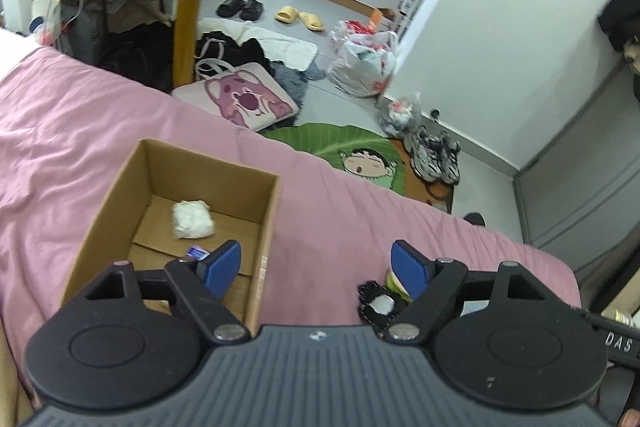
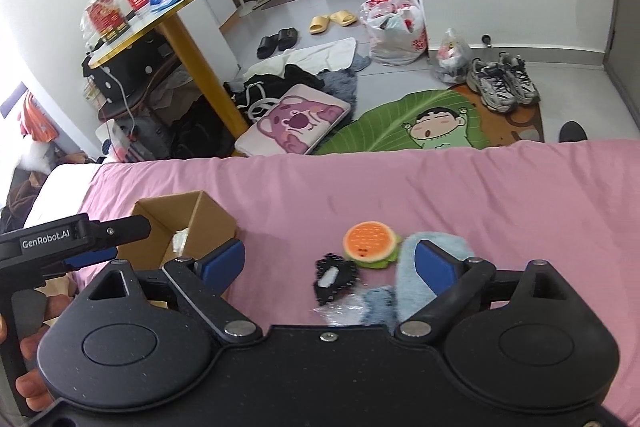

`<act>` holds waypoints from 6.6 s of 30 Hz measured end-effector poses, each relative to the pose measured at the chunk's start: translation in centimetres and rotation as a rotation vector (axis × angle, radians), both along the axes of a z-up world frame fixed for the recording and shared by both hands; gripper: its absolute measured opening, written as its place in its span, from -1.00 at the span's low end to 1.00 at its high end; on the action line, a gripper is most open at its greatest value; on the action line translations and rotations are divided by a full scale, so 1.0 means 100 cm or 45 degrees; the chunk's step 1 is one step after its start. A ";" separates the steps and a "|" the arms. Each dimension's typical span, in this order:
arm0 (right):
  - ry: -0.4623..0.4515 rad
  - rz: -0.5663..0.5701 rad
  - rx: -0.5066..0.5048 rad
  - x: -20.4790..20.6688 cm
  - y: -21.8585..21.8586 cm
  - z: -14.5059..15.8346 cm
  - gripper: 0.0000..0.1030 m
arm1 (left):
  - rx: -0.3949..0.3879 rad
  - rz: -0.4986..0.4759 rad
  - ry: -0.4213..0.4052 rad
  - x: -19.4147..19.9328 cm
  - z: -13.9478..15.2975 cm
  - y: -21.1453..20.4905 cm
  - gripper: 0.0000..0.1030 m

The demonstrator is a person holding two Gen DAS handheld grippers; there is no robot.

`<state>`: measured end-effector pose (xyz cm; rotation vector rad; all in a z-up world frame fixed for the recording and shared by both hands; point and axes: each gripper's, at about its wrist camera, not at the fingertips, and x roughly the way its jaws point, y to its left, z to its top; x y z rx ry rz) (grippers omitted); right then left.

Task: Organize soft objects
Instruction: 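Move both grippers back to the pile of soft items, then grasp the grey fluffy plush with both grippers, then lift the grey fluffy plush and carry it over the box, then open both grippers to drop the grey plush into the box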

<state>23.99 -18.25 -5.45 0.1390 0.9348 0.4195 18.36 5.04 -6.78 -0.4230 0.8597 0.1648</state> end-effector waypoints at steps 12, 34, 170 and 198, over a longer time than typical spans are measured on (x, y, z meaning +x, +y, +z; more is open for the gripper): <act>0.048 -0.158 0.115 0.008 -0.057 -0.023 0.67 | 0.096 -0.213 -0.008 0.014 -0.004 -0.068 0.57; 0.345 -0.147 0.395 0.048 -0.070 -0.096 -0.41 | 0.102 -0.271 0.073 0.053 -0.039 -0.117 0.36; 0.397 0.162 0.357 0.013 0.210 -0.061 -0.34 | -0.387 0.528 -0.049 -0.045 -0.042 0.158 -0.36; 0.165 0.129 0.209 -0.010 0.109 -0.004 0.67 | -0.179 0.326 -0.039 -0.036 -0.006 0.095 0.75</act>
